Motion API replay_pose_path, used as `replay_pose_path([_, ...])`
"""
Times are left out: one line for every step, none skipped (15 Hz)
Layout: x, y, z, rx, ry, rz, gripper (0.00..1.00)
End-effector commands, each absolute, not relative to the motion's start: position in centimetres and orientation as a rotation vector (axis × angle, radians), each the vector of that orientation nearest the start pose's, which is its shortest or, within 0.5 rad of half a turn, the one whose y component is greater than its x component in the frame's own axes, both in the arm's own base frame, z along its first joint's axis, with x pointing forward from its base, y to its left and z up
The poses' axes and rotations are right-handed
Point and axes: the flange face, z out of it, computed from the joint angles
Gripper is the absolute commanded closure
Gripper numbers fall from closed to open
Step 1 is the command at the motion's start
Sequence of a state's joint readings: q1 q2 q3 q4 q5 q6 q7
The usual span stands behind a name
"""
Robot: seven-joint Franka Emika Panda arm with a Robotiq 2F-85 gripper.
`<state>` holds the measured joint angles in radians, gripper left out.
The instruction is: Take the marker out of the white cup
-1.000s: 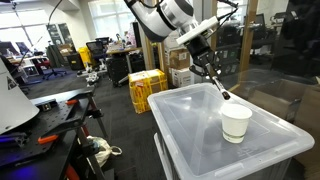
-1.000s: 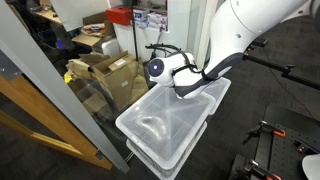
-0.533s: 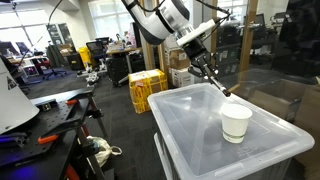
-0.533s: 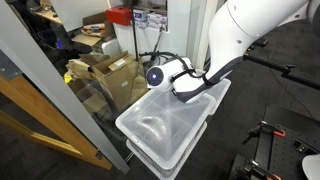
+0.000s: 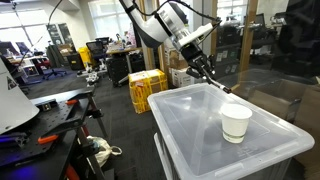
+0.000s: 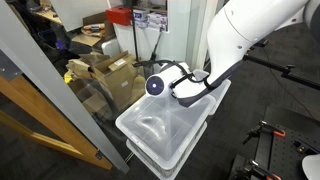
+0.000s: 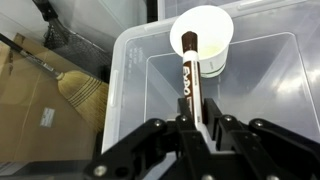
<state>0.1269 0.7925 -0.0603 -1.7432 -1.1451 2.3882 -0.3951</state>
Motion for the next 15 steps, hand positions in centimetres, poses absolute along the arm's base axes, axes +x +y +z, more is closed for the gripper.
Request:
replay_pose_path([64.5,4.5,10.9,1.749,1.647,-0.362,0.95])
replay_pose_path([64.4,4.8,10.6,1.736,1.659,-0.365,0.95])
replay_pose_path([64.3,5.1,10.3,1.719,1.674,-0.373,0.95])
replay_pose_path([64.2,5.5,10.0,1.712,1.684,-0.378,0.95])
replay_pose_path([64.0,5.9,9.8,1.712,1.695,-0.381,0.95])
replay_pose_path([63.9,6.1,9.6,1.726,1.704,-0.393,0.95])
replay_pose_path([63.7,5.9,9.4,1.746,1.685,-0.354,0.8])
replay_pose_path([63.5,6.2,9.2,1.74,1.697,-0.362,0.8])
replay_pose_path([63.5,6.4,9.1,1.739,1.7,-0.364,0.8])
replay_pose_path([63.4,6.4,9.1,1.739,1.702,-0.364,0.8])
replay_pose_path([63.5,6.4,9.1,1.739,1.701,-0.364,0.8])
replay_pose_path([63.5,6.4,9.1,1.739,1.701,-0.364,0.8])
replay_pose_path([63.5,6.3,9.1,1.74,1.7,-0.364,0.8])
replay_pose_path([63.5,6.3,9.1,1.74,1.7,-0.364,0.8])
replay_pose_path([63.5,6.3,9.1,1.74,1.699,-0.364,0.95])
